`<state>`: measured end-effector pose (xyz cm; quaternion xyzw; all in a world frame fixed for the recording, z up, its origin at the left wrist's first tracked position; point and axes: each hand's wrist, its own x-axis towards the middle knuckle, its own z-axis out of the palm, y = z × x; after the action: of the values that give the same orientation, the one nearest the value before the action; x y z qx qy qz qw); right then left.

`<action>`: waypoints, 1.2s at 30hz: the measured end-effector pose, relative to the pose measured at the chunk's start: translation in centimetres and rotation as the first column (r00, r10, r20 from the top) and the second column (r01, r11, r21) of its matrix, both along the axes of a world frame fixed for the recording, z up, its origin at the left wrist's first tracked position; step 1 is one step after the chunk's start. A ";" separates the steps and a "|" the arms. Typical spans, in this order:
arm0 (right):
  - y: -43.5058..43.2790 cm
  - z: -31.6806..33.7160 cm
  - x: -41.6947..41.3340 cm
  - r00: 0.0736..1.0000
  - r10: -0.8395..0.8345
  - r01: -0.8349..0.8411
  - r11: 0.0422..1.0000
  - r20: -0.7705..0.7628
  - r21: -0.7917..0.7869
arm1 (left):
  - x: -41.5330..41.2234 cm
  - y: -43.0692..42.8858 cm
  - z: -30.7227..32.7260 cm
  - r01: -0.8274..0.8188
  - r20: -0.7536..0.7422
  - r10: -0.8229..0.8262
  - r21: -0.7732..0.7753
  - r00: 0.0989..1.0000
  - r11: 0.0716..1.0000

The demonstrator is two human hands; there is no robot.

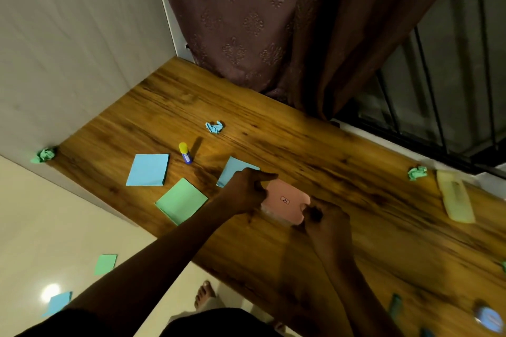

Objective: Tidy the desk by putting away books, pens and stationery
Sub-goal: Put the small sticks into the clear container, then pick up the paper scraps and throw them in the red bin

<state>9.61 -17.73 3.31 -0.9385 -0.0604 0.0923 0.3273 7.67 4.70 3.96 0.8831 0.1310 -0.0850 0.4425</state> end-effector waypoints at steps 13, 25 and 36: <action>0.1 0.6 0.1 0.996 0.079 -0.086 0.984 -0.051 -0.154 | -1.8 -1.8 -0.3 -0.007 0.058 0.003 0.068 0.998 0.998; 5.5 4.5 1.8 0.953 0.149 -0.122 0.986 0.265 -0.116 | -5.0 1.9 1.8 -0.290 0.313 0.275 0.002 0.909 0.957; 20.4 3.6 5.8 0.846 0.445 -0.444 0.893 0.294 -0.076 | -8.2 12.9 2.4 -0.472 0.353 0.460 -0.059 0.815 0.880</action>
<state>15.45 2.65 6.89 -0.9025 -0.3253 0.0204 0.2816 -0.56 17.62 6.36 0.8313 0.2619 0.1893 0.4522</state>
